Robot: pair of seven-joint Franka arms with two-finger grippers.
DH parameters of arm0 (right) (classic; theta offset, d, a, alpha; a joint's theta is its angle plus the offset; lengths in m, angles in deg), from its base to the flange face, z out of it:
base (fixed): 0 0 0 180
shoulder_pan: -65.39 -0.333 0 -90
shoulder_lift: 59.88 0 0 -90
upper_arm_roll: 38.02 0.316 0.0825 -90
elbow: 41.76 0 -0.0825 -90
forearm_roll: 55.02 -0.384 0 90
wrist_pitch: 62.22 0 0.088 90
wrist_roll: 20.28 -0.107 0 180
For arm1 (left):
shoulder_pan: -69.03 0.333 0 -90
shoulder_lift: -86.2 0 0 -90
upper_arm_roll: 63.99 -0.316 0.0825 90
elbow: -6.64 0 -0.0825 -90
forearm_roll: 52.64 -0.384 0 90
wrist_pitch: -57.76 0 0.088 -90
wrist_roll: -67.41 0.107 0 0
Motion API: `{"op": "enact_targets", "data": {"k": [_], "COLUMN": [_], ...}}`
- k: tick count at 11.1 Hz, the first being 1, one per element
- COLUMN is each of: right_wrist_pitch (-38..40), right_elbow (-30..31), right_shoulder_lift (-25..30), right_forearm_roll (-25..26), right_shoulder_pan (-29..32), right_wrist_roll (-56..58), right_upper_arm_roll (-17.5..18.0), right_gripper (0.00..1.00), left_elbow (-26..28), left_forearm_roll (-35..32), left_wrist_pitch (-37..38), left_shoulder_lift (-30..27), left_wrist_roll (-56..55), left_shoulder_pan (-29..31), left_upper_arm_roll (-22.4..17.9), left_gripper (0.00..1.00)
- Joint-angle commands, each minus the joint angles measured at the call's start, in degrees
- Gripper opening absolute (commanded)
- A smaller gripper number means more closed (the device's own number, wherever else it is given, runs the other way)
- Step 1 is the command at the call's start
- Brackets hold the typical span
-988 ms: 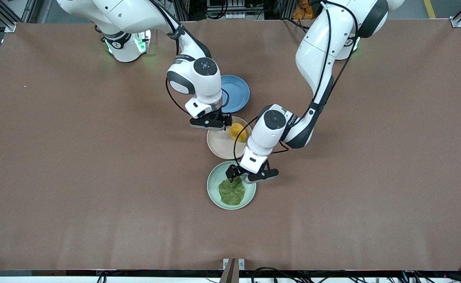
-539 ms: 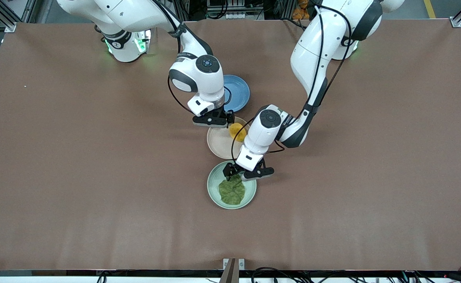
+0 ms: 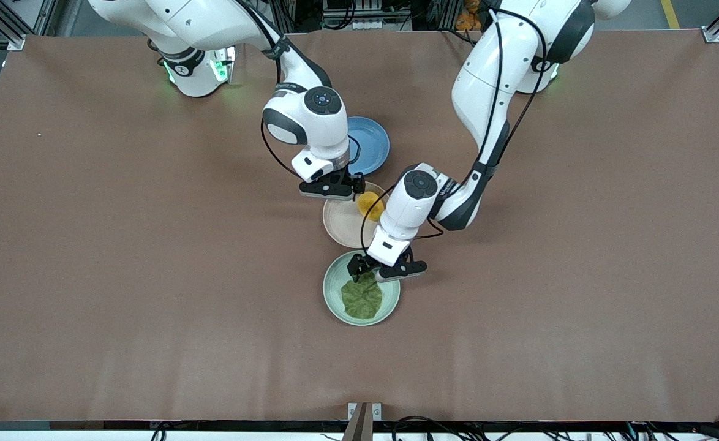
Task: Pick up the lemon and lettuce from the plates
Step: 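Grasp the lemon with the right gripper while the left gripper grasps lettuce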
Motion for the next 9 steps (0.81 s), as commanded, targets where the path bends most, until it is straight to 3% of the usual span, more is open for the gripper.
{"op": "enact_targets", "data": {"k": [1,9], "right_wrist_pitch": [0.6,0.6], "right_elbow": [-1.1,-2.1], "right_shoulder_lift": [-0.7,-1.4], "right_forearm_roll": [0.4,0.4], "right_shoulder_pan": [0.8,0.8], "right_wrist_roll": [0.4,0.3], "right_upper_arm_roll": [0.7,0.7], "right_gripper": [1.00,1.00], "left_elbow": [-2.0,-3.8], "left_forearm_roll": [0.5,0.6], "left_wrist_pitch": [-1.1,-2.6], "left_shoulder_lift": [1.7,3.0], "left_wrist_roll": [-1.3,-1.5], "left_shoulder_pan": [-1.2,-2.5], "left_upper_arm_roll": [-1.4,-1.8], "left_gripper": [1.00,1.00]}}
